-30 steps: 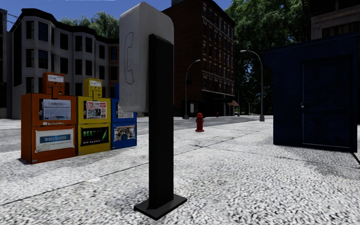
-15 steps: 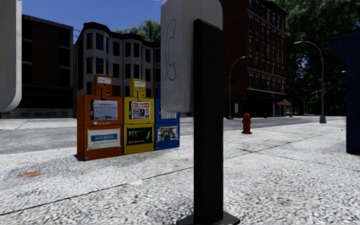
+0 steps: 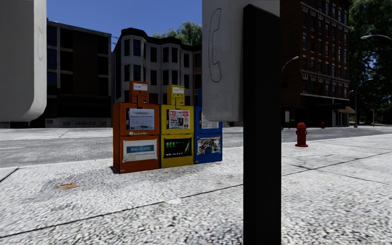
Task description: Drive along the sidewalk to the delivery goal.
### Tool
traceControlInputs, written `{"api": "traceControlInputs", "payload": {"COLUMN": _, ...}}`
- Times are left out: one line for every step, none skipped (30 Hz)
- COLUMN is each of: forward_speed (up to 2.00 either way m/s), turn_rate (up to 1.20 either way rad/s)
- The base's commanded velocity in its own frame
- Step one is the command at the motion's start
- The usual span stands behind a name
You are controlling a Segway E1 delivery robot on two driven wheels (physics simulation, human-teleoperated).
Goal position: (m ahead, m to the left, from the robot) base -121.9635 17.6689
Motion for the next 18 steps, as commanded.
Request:
{"api": "traceControlInputs", "payload": {"forward_speed": 0.0, "turn_rate": 0.0}}
{"api": "traceControlInputs", "payload": {"forward_speed": 0.0, "turn_rate": 0.0}}
{"api": "traceControlInputs", "payload": {"forward_speed": 0.0, "turn_rate": 0.0}}
{"api": "traceControlInputs", "payload": {"forward_speed": 0.0, "turn_rate": 0.0}}
{"api": "traceControlInputs", "payload": {"forward_speed": 0.0, "turn_rate": 0.0}}
{"api": "traceControlInputs", "payload": {"forward_speed": 0.0, "turn_rate": 0.0}}
{"api": "traceControlInputs", "payload": {"forward_speed": 0.0, "turn_rate": 0.04}}
{"api": "traceControlInputs", "payload": {"forward_speed": 0.0, "turn_rate": 0.04}}
{"api": "traceControlInputs", "payload": {"forward_speed": 0.0, "turn_rate": 0.15}}
{"api": "traceControlInputs", "payload": {"forward_speed": -0.12, "turn_rate": 0.23}}
{"api": "traceControlInputs", "payload": {"forward_speed": -0.97, "turn_rate": 0.36}}
{"api": "traceControlInputs", "payload": {"forward_speed": -0.97, "turn_rate": 0.36}}
{"api": "traceControlInputs", "payload": {"forward_speed": -1.1, "turn_rate": 0.45}}
{"api": "traceControlInputs", "payload": {"forward_speed": -1.18, "turn_rate": 0.47}}
{"api": "traceControlInputs", "payload": {"forward_speed": -1.19, "turn_rate": 0.48}}
{"api": "traceControlInputs", "payload": {"forward_speed": -1.19, "turn_rate": 0.48}}
{"api": "traceControlInputs", "payload": {"forward_speed": -1.17, "turn_rate": 0.49}}
{"api": "traceControlInputs", "payload": {"forward_speed": -1.15, "turn_rate": 0.51}}
